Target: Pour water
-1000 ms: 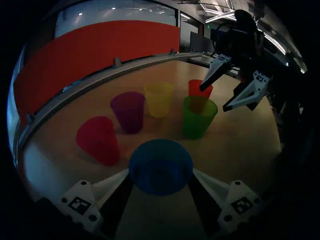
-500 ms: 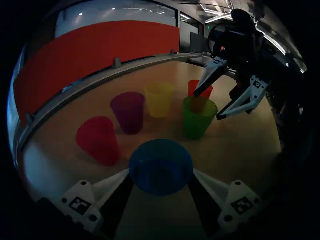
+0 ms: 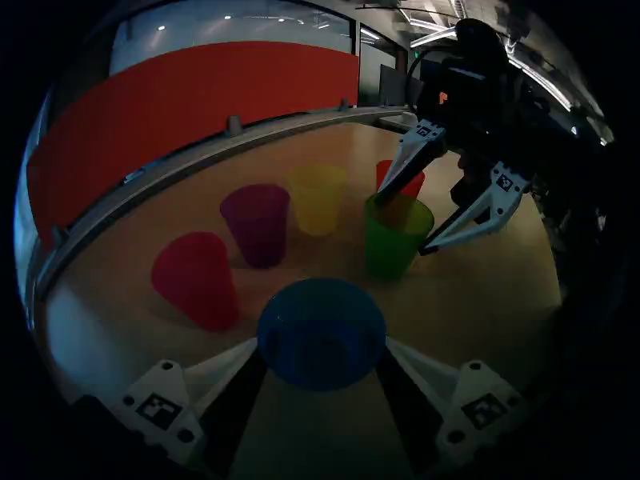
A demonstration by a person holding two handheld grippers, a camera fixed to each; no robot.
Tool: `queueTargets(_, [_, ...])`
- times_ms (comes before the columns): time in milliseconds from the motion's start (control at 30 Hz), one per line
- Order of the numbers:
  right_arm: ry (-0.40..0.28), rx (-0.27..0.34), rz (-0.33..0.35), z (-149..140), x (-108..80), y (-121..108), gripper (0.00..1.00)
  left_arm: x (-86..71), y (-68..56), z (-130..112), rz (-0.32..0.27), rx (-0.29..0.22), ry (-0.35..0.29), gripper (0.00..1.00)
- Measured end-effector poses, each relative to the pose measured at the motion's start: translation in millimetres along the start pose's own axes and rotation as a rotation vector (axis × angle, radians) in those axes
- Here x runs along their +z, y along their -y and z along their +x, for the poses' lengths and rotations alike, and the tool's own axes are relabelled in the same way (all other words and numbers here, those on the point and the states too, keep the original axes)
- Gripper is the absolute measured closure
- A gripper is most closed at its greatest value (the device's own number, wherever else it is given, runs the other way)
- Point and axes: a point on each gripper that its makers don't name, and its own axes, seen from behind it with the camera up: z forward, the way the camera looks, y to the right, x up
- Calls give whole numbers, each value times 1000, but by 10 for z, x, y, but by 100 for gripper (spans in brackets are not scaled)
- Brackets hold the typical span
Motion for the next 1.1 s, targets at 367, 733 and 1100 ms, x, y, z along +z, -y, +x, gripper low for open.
queueTargets(367, [-19,-3,-6,4,65,-7,7,3,1,1,0,0,-1,16])
queueTargets(733, [-50,8,-13,66,-32,-7,8,1,5,3,6,-8,1,16])
queueTargets(1100, [-80,7,-33,165,-258,33,8,-155,-62,187,16,-8,-39,16])
